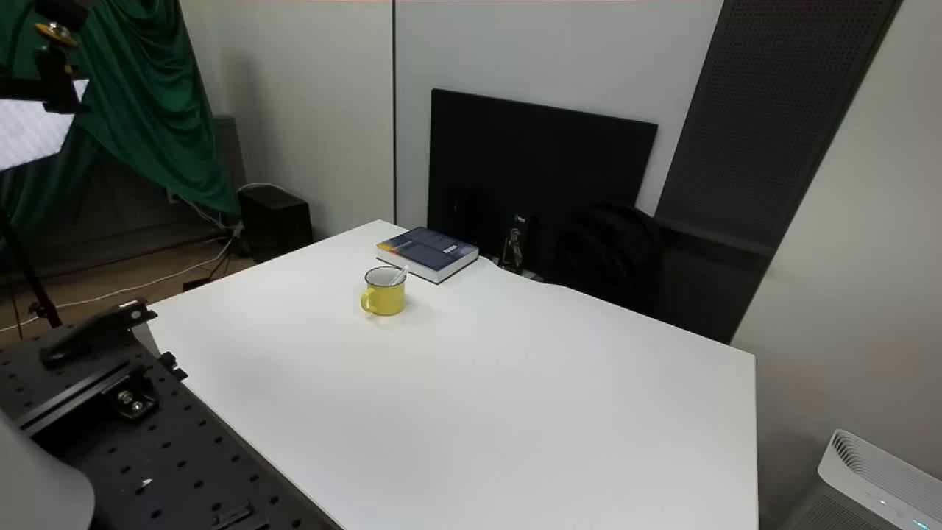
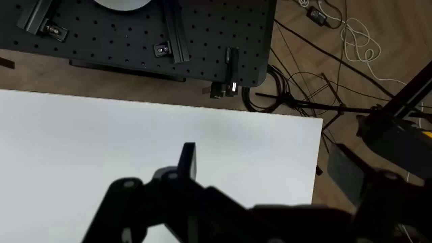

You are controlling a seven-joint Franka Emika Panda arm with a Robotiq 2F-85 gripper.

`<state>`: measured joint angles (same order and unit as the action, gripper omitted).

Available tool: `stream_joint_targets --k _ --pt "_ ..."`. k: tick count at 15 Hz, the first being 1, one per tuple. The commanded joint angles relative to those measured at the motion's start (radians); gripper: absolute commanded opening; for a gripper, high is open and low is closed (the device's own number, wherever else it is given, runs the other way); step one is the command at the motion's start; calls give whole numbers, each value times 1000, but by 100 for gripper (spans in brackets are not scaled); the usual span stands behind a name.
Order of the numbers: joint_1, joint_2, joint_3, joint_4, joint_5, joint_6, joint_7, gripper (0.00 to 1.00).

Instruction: Put the marker in the cup on the table

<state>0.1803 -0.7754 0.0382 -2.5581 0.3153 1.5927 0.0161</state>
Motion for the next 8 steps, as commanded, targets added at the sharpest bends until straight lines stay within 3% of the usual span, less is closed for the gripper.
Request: stream_joint_targets --k 1,6,8 --pt "-26 0 20 3 11 -7 -14 100" --pt "-26 0 20 3 11 -7 -14 100" --pt "-29 55 -9 -3 9 -10 -64 100"
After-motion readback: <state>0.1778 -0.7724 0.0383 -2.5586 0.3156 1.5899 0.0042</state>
